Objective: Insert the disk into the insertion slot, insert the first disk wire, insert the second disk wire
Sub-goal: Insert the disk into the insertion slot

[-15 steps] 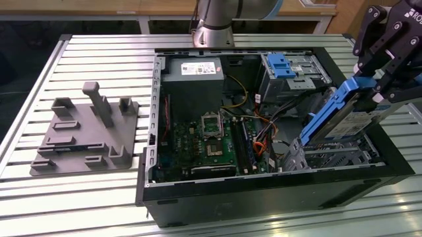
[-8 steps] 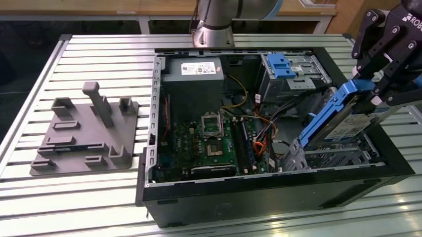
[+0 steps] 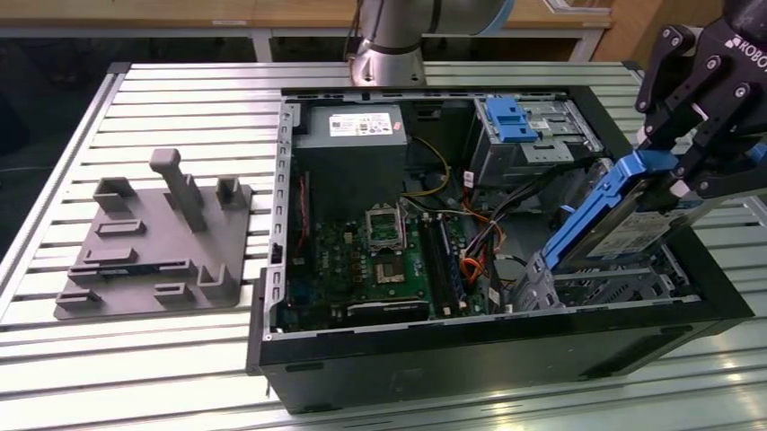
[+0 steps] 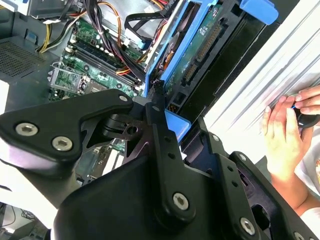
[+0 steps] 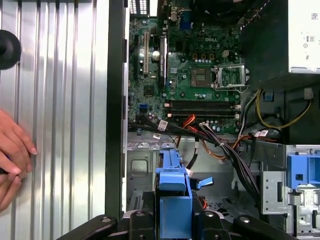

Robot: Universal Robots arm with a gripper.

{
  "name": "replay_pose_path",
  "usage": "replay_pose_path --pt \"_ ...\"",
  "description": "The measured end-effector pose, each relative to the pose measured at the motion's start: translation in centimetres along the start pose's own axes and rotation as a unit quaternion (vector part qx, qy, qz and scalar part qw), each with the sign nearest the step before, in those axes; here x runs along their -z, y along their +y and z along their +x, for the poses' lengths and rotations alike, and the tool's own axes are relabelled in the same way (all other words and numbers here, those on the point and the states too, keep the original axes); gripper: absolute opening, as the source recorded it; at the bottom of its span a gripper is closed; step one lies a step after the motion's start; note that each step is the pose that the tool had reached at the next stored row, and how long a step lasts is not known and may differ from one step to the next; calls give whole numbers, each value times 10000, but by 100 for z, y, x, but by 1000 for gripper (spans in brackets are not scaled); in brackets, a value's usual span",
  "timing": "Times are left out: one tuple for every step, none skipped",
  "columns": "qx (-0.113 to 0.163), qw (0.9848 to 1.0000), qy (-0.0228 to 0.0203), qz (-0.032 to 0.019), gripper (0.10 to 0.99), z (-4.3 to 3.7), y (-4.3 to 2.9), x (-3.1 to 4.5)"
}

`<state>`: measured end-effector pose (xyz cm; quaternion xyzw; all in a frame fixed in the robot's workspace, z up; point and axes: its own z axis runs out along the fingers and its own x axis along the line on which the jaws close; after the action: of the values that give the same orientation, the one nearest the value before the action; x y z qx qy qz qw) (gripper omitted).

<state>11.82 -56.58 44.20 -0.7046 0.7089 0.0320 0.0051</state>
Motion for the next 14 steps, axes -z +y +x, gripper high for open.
replay_pose_path --pt "0 10000 2 0 365 0 0 -8" --pt "-1 10000 3 -1 365 1 0 -18" --pt "-1 10000 4 -1 365 1 0 -27" --pt "-1 10000 2 -1 365 2 0 -39" --pt "-1 10000 0 0 365 3 -1 -49" --pt "0 10000 -3 1 365 3 -2 -55" --pt "0 10000 -2 0 365 3 -2 -55" --pt "0 10000 -2 -2 365 3 -2 -55" --pt "0 10000 -2 -5 365 3 -2 -52" --pt "1 10000 -6 -12 365 2 -4 -44" --pt "1 10000 -7 -24 365 2 -5 -35" --pt "0 10000 -5 -46 365 2 -5 -20" --pt "-3 10000 -2 -67 365 1 -4 -10" --pt "-4 10000 -1 -95 365 0 -9 -5"
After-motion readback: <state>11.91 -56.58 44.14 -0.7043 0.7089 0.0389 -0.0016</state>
